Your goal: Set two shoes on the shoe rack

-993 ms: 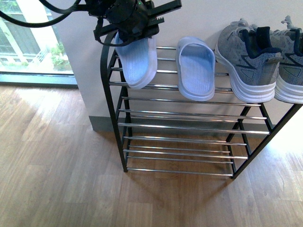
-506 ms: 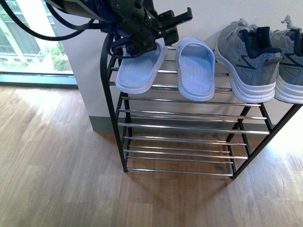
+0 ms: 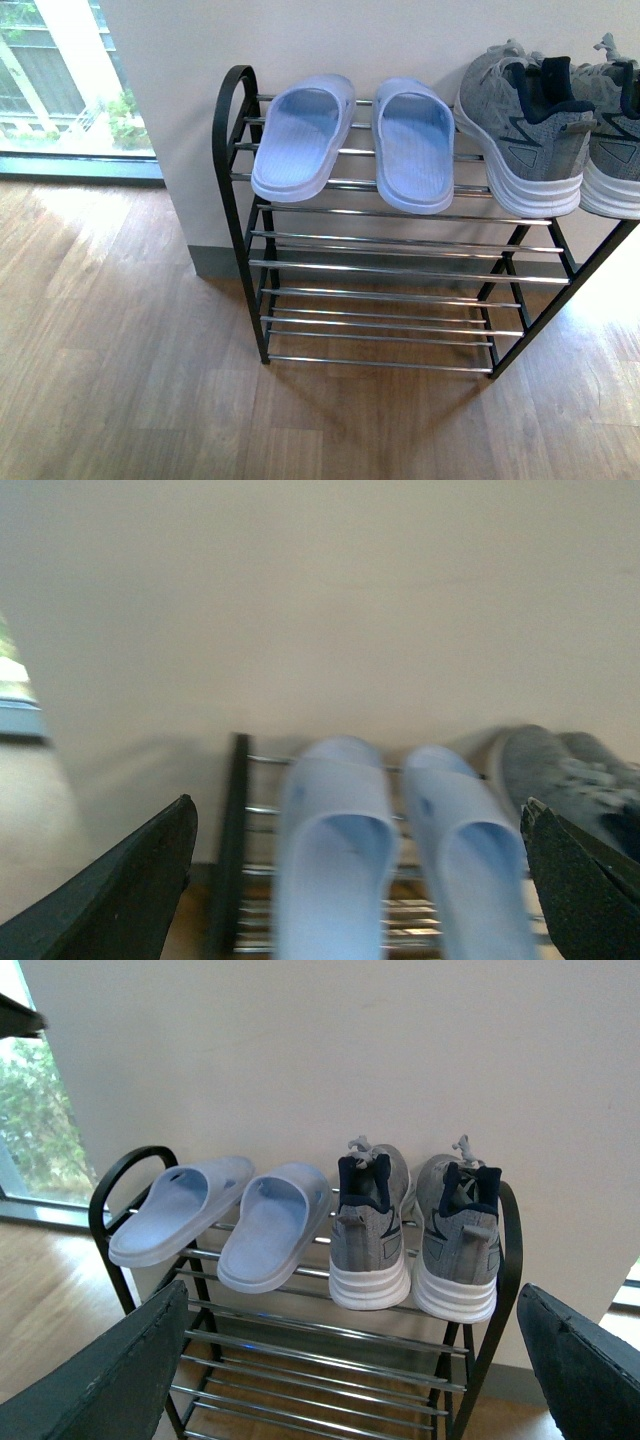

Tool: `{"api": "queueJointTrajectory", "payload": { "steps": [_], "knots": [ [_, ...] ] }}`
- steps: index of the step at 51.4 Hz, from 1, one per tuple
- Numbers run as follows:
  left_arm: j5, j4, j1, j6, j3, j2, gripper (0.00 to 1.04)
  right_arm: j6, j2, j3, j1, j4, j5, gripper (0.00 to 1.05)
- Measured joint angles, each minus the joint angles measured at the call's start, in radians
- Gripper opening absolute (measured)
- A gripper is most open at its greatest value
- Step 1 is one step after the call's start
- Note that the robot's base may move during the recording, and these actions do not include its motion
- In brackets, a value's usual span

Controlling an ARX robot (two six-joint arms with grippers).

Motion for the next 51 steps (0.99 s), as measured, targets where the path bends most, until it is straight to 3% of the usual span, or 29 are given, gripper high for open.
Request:
{"api": "queueJointTrajectory", "payload": {
  "steps": [6, 9, 15, 23, 33, 38, 48, 51],
  "knots": [
    [-0.129, 0.107, 0.047, 0.149, -0.185, -0.137, 0.95, 0.0, 0.0, 0.0, 0.0, 0.0, 0.0, 0.95],
    [-0.172, 0.227, 0.072, 0.176, -0.287, -0.196, 0.86, 0.0, 0.0, 0.0, 0.0, 0.0, 0.0, 0.95],
    [-0.153, 0.361, 0.116, 0.208, -0.443, -0.292, 0.67, 0.0, 0.0, 0.0, 0.0, 0.0, 0.0, 0.95],
    [-0.091, 0.38, 0.164, 0.224, -0.606, -0.407, 0.34, 0.0, 0.0, 0.0, 0.0, 0.0, 0.0, 0.95],
    [-0.054, 0.375, 0.209, 0.227, -0.711, -0.527, 0.02, 0.0, 0.0, 0.0, 0.0, 0.0, 0.0, 0.95],
    [-0.031, 0.352, 0.228, 0.229, -0.76, -0.595, 0.01, 0.002, 0.0, 0.0, 0.0, 0.0, 0.0, 0.93],
    [-0.008, 0.302, 0.254, 0.229, -0.819, -0.701, 0.01, 0.002, 0.0, 0.0, 0.0, 0.0, 0.0, 0.64],
    [0.042, 0.282, 0.283, 0.229, -0.833, -0.736, 0.01, 0.002, 0.0, 0.0, 0.0, 0.0, 0.0, 0.55]
  ]
}}
